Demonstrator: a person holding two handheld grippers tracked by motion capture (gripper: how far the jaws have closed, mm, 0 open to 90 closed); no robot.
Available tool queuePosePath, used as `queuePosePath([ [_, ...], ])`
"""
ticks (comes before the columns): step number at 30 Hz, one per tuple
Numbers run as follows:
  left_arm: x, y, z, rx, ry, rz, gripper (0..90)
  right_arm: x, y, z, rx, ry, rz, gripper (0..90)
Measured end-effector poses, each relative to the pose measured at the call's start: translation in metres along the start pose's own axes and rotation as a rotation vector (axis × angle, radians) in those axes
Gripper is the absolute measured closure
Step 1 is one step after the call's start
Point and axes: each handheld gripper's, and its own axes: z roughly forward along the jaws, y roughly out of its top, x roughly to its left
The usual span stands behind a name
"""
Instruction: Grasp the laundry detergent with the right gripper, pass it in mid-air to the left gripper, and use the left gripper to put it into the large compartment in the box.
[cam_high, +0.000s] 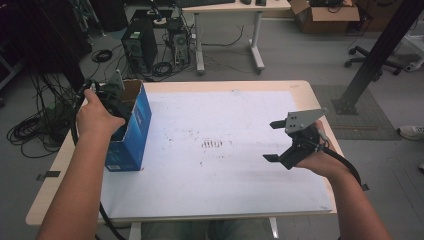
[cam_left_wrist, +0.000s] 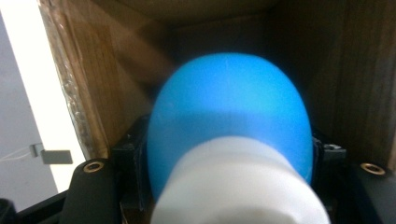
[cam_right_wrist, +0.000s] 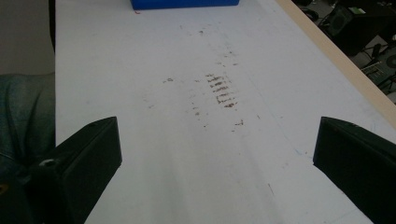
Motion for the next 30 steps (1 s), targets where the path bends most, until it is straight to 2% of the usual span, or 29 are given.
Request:
queuePosePath([
  [11, 0.001, -0.001, -0.003, -0.027, -0.022, -0.015, 30.7, 0.0, -0.001, 0.0, -0.001, 0.001, 0.001, 0.8],
  [22, 0.002, -0.003, -0.007, -0.059, -0.032, -0.011, 27.9, 0.0, -0.003, 0.001, 0.0, 0.001, 0.005, 0.8],
  [30, 0.002, -0.007, -0.016, -0.072, -0.014, -0.013, 25.0, 0.001, -0.003, 0.002, -0.001, 0.002, 0.001, 0.8],
])
